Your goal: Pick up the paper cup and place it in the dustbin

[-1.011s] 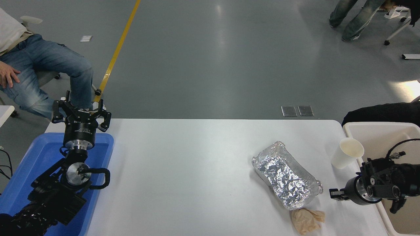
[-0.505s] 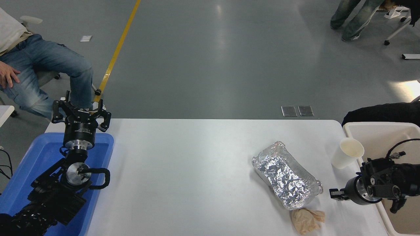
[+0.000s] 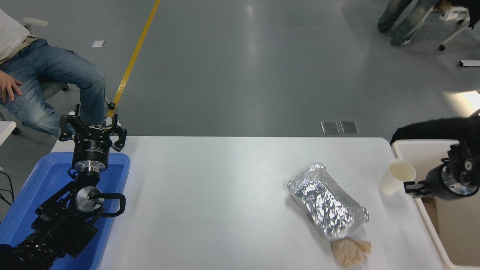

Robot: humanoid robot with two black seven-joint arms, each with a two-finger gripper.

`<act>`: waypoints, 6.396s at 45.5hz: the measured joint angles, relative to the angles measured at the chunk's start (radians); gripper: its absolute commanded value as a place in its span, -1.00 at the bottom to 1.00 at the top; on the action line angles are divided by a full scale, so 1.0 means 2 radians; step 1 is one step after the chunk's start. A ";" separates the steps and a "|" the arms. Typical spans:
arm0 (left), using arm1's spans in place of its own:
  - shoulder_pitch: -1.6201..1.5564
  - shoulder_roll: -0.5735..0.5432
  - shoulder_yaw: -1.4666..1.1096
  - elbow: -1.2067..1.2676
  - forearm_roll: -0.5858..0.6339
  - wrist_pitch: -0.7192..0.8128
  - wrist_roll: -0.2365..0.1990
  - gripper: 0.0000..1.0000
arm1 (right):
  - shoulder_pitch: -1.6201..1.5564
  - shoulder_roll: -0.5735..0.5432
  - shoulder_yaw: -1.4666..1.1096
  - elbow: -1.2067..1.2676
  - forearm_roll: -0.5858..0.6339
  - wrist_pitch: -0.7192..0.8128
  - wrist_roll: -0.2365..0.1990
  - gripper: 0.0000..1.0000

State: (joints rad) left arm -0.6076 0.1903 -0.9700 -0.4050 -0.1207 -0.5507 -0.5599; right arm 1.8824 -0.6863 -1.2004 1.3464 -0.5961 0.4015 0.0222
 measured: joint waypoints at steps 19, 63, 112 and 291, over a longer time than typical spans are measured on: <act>0.000 0.000 0.001 0.000 0.000 0.000 0.000 0.98 | 0.196 -0.006 -0.017 0.068 0.031 0.140 0.002 0.61; 0.000 0.000 0.001 0.000 0.000 0.000 0.000 0.98 | 0.245 0.097 0.003 0.124 0.181 0.182 0.001 1.00; 0.000 0.000 0.001 0.000 0.000 0.000 0.000 0.98 | -0.090 0.101 0.048 -0.142 -0.020 0.002 0.000 1.00; 0.000 0.000 0.000 0.000 0.000 0.001 -0.001 0.98 | -0.259 -0.058 -0.014 -0.316 0.095 -0.170 0.097 -1.00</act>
State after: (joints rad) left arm -0.6074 0.1904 -0.9695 -0.4050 -0.1214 -0.5497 -0.5616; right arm 1.3637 -0.8022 -1.2290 0.7152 -0.4071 0.0623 0.2155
